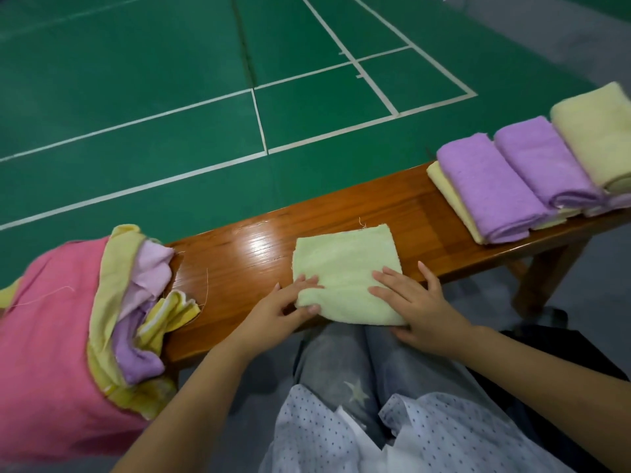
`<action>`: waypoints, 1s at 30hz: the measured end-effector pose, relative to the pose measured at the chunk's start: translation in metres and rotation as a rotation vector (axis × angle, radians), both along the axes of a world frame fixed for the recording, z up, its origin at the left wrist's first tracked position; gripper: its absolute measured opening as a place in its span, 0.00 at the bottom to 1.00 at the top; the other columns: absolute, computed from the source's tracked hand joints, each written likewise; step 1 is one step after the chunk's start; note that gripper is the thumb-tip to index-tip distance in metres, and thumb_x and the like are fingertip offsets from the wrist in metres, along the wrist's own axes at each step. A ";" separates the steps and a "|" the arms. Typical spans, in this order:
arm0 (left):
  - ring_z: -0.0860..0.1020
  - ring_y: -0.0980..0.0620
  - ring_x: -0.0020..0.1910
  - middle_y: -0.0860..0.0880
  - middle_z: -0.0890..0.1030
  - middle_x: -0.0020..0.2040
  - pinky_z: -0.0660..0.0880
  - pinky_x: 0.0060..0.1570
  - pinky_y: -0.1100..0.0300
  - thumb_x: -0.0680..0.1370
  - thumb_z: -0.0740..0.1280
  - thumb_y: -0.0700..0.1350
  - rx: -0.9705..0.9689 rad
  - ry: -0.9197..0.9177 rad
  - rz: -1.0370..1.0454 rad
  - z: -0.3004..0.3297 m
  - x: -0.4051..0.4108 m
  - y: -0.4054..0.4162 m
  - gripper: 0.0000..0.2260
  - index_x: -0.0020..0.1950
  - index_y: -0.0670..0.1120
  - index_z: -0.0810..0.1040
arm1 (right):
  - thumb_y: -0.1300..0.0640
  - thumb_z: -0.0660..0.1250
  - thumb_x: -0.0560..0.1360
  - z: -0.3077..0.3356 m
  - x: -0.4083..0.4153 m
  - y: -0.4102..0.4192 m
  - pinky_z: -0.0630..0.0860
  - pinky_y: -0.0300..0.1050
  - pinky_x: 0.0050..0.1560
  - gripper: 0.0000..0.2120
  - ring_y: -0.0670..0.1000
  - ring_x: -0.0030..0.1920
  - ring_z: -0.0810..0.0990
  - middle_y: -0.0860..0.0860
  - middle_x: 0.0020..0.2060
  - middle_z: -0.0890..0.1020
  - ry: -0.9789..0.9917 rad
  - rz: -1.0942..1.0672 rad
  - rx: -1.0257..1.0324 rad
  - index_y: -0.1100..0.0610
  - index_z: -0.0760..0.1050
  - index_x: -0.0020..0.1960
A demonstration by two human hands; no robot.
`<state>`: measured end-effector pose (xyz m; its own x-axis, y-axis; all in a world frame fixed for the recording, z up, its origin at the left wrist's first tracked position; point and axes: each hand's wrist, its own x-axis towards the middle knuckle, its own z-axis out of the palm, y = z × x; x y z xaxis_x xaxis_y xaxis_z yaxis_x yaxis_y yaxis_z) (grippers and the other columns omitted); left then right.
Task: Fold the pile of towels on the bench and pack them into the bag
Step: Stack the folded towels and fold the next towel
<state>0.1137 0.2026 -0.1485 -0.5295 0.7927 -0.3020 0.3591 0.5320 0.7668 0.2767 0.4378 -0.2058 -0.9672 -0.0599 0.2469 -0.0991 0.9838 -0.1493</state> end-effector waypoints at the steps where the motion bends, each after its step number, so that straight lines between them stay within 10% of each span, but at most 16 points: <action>1: 0.58 0.72 0.68 0.73 0.64 0.64 0.44 0.76 0.52 0.79 0.63 0.52 0.011 -0.088 0.053 0.003 0.001 0.001 0.15 0.64 0.65 0.70 | 0.51 0.80 0.58 0.000 0.001 -0.002 0.51 0.62 0.68 0.40 0.51 0.70 0.65 0.54 0.68 0.73 0.004 -0.014 -0.002 0.53 0.68 0.66; 5: 0.77 0.63 0.57 0.59 0.79 0.58 0.73 0.65 0.55 0.78 0.63 0.53 0.062 -0.212 0.189 0.015 0.007 0.004 0.10 0.59 0.61 0.76 | 0.55 0.73 0.66 -0.003 -0.002 -0.003 0.56 0.60 0.68 0.26 0.51 0.65 0.72 0.53 0.61 0.79 0.110 -0.050 -0.090 0.54 0.70 0.62; 9: 0.78 0.64 0.49 0.59 0.79 0.53 0.74 0.44 0.71 0.80 0.59 0.53 0.083 -0.204 0.322 0.022 0.006 0.004 0.09 0.57 0.58 0.76 | 0.48 0.67 0.69 0.038 -0.011 0.009 0.59 0.51 0.71 0.12 0.42 0.54 0.76 0.44 0.50 0.83 -0.073 -0.146 -0.685 0.46 0.77 0.52; 12: 0.76 0.57 0.52 0.55 0.79 0.53 0.72 0.46 0.66 0.81 0.57 0.56 0.082 -0.156 0.445 0.020 0.003 0.013 0.17 0.65 0.51 0.74 | 0.56 0.70 0.74 0.064 -0.023 0.016 0.70 0.40 0.60 0.08 0.40 0.49 0.79 0.39 0.46 0.81 -0.253 -0.203 -1.020 0.43 0.77 0.49; 16: 0.75 0.50 0.53 0.53 0.77 0.48 0.73 0.59 0.49 0.81 0.54 0.60 -0.020 -0.014 0.543 0.013 -0.002 0.038 0.20 0.62 0.49 0.74 | 0.53 0.62 0.80 0.063 -0.038 0.021 0.65 0.42 0.36 0.13 0.49 0.36 0.72 0.49 0.32 0.74 -0.219 -0.432 -0.950 0.53 0.72 0.37; 22: 0.75 0.51 0.46 0.55 0.74 0.40 0.71 0.61 0.42 0.81 0.51 0.61 -0.145 0.176 0.507 0.006 -0.014 0.056 0.18 0.50 0.49 0.72 | 0.40 0.65 0.74 0.061 -0.038 0.011 0.72 0.48 0.38 0.19 0.53 0.39 0.77 0.54 0.38 0.79 -0.193 -0.508 -0.987 0.57 0.75 0.44; 30: 0.71 0.52 0.46 0.54 0.73 0.41 0.63 0.65 0.47 0.83 0.49 0.59 -0.289 0.258 0.498 0.003 -0.017 0.062 0.16 0.52 0.50 0.70 | 0.52 0.65 0.77 0.050 -0.042 0.013 0.63 0.45 0.35 0.14 0.50 0.34 0.70 0.51 0.31 0.72 -0.196 -0.627 -0.921 0.57 0.69 0.35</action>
